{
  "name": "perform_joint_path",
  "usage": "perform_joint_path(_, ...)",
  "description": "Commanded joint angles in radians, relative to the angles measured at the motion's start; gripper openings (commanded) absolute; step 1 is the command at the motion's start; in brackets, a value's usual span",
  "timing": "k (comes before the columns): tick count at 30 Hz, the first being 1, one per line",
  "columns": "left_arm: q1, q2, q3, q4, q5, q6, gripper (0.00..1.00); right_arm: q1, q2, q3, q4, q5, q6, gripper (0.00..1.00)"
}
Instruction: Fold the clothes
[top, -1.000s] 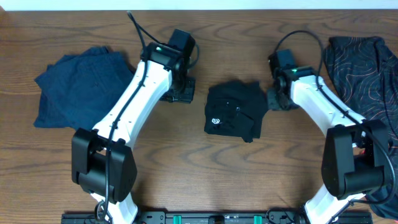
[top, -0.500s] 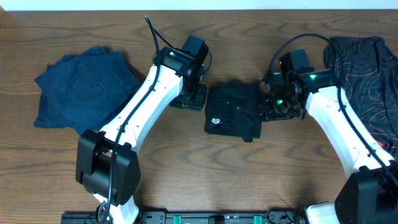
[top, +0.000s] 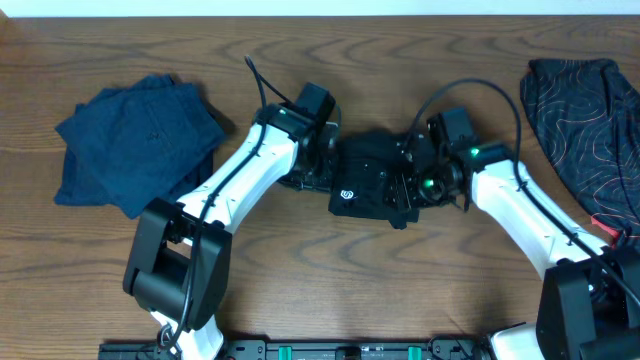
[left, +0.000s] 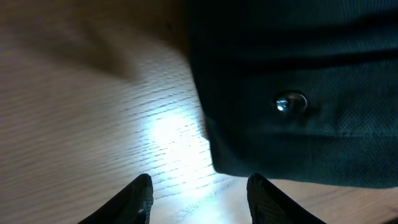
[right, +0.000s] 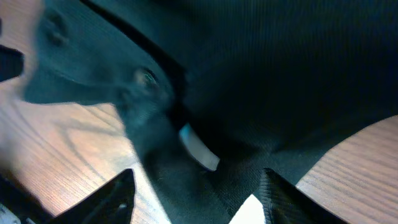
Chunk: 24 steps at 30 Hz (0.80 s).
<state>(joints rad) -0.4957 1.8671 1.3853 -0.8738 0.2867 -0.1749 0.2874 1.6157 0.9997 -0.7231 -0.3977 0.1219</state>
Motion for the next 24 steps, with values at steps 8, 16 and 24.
perform_joint_path(8,-0.081,-0.008,-0.064,0.096,0.016,0.024,0.51,0.013,0.008,-0.095,0.084,0.098,0.092,0.01)
perform_joint_path(16,-0.081,-0.001,-0.08,0.136,0.008,0.024,0.52,-0.006,0.007,-0.086,0.058,0.23,0.155,0.01)
perform_joint_path(24,-0.083,0.008,-0.21,0.335,-0.117,-0.074,0.41,-0.037,0.005,-0.011,-0.042,0.478,0.222,0.01)
